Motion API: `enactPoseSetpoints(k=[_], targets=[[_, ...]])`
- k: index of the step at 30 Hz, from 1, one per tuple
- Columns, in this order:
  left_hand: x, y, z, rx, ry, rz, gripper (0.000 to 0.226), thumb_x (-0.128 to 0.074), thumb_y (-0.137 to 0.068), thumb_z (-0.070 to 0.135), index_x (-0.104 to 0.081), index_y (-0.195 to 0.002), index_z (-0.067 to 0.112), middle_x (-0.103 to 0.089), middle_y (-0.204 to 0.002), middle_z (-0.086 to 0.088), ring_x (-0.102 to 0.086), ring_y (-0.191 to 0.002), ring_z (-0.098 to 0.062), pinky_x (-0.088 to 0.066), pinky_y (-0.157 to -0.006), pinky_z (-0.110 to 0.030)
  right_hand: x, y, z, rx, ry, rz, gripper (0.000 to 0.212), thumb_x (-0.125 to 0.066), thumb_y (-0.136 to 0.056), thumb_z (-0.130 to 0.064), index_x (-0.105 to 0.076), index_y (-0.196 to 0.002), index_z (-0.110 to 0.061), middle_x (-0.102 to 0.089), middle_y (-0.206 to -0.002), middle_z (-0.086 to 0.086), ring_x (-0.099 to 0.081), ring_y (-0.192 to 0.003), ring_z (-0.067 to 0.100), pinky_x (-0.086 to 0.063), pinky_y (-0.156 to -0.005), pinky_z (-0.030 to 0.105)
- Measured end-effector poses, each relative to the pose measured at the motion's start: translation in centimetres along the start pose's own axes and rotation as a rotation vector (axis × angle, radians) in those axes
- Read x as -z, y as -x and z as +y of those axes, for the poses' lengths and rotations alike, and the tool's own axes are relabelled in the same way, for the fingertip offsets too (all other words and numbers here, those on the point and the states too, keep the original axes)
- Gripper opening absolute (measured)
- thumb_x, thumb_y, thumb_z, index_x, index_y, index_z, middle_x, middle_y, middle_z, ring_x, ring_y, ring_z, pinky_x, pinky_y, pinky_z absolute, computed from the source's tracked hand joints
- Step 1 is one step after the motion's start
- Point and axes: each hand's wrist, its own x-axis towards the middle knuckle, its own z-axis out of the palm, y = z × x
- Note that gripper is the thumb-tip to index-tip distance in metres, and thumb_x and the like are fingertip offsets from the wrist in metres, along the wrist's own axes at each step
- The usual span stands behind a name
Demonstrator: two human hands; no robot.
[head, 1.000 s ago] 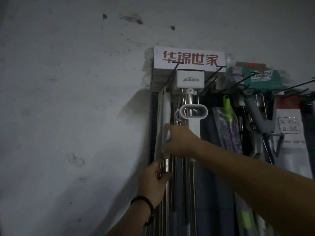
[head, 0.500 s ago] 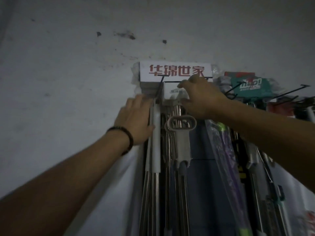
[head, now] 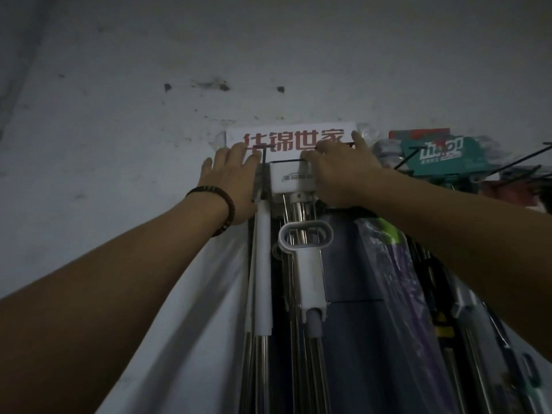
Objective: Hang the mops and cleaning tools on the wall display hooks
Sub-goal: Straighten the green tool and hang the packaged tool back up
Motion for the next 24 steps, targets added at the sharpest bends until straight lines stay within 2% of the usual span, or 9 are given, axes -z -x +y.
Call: enactPoseSetpoints(k=[4,8,12,14,17,19,20,22,24], targets=[[-0.9,-0.4,0.2,0.012,0.008,-0.003,0.101,-0.081,-0.079,0.037,-0.023,-0.16,0.021,-0.012,-0.168,-0.009,-0.015,-0.153,-0.036,-0.022,-0.126,-0.054,-1.0,-0.5,-0.2,-0.02,0.011,-0.011,0.067,-0.054,-0.095,-0.044,-0.04,-0.156,-0.023,-0.047,-0.155,0.01,-0.043,-0.148,0.032,0.007,-0.12,0.079],[-1.3,-0.5,0.3,0.017,0.003,-0.036,0.104,-0.079,-0.08,0.038,-0.017,-0.162,0.02,-0.009,-0.169,-0.01,-0.012,-0.154,-0.038,-0.022,-0.126,-0.056,-2.1,-1.0,-0.9,-0.051,-0.004,-0.005,0.064,-0.055,-0.095,-0.049,-0.043,-0.152,-0.023,-0.049,-0.148,0.009,-0.047,-0.143,0.033,0.009,-0.115,0.084],[-1.5,-0.1,0.2,0.004,0.038,-0.082,0.098,-0.069,-0.091,0.033,-0.006,-0.165,0.021,0.0,-0.172,-0.009,-0.002,-0.158,-0.035,-0.027,-0.125,-0.056,-1.7,-0.7,0.1,-0.021,-0.039,-0.015,0.072,-0.061,-0.094,-0.048,-0.036,-0.159,-0.028,-0.039,-0.163,0.007,-0.038,-0.152,0.03,0.014,-0.117,0.08],[-1.4,0.3,0.1,0.011,0.067,-0.119,0.097,-0.066,-0.094,0.03,-0.002,-0.167,0.021,0.006,-0.174,-0.008,0.003,-0.16,-0.033,-0.022,-0.128,-0.054,-1.0,0.0,0.7,0.006,-0.067,-0.061,0.073,-0.061,-0.095,-0.043,-0.033,-0.161,-0.026,-0.033,-0.167,0.005,-0.028,-0.158,0.028,0.015,-0.117,0.08],[-1.2,2.0,0.8,0.045,0.226,-0.075,0.086,-0.064,-0.092,0.018,-0.016,-0.164,0.013,-0.01,-0.172,-0.012,-0.01,-0.158,-0.034,-0.024,-0.127,-0.05,-0.3,2.5,1.1,0.014,-0.165,0.012,0.06,-0.061,-0.095,-0.029,-0.045,-0.153,-0.024,-0.044,-0.161,0.005,-0.027,-0.158,0.028,0.019,-0.119,0.074],[-1.2,4.2,2.5,0.074,0.305,0.069,0.075,-0.065,-0.085,0.011,-0.034,-0.154,0.01,-0.034,-0.157,-0.015,-0.031,-0.145,-0.037,-0.042,-0.114,-0.049,-0.5,5.0,1.7,0.049,-0.246,0.202,0.042,-0.059,-0.094,-0.021,-0.062,-0.135,-0.023,-0.063,-0.143,0.005,-0.051,-0.143,0.031,0.007,-0.127,0.062],[-1.3,5.6,3.6,0.088,0.312,0.145,0.07,-0.066,-0.082,0.01,-0.04,-0.148,0.009,-0.04,-0.148,-0.016,-0.037,-0.135,-0.038,-0.048,-0.105,-0.05,-0.9,6.4,2.2,0.045,-0.29,0.286,0.032,-0.059,-0.092,-0.019,-0.068,-0.122,-0.022,-0.071,-0.128,0.005,-0.062,-0.128,0.031,-0.008,-0.128,0.057],[-1.6,8.1,6.1,0.066,0.337,0.261,0.062,-0.067,-0.08,0.013,-0.046,-0.138,0.011,-0.046,-0.137,-0.016,-0.044,-0.123,-0.037,-0.051,-0.096,-0.049,-1.7,9.0,3.3,-0.025,-0.381,0.344,0.019,-0.06,-0.088,-0.02,-0.07,-0.104,-0.02,-0.075,-0.104,0.005,-0.069,-0.101,0.031,-0.042,-0.111,0.049],[-1.9,10.4,8.8,-0.044,0.399,0.322,0.055,-0.066,-0.081,0.019,-0.05,-0.132,0.014,-0.051,-0.132,-0.011,-0.047,-0.119,-0.033,-0.051,-0.095,-0.047,-3.0,11.3,4.6,-0.123,-0.452,0.287,0.018,-0.062,-0.086,-0.023,-0.07,-0.1,-0.016,-0.074,-0.098,0.008,-0.069,-0.092,0.032,-0.055,-0.087,0.044]])
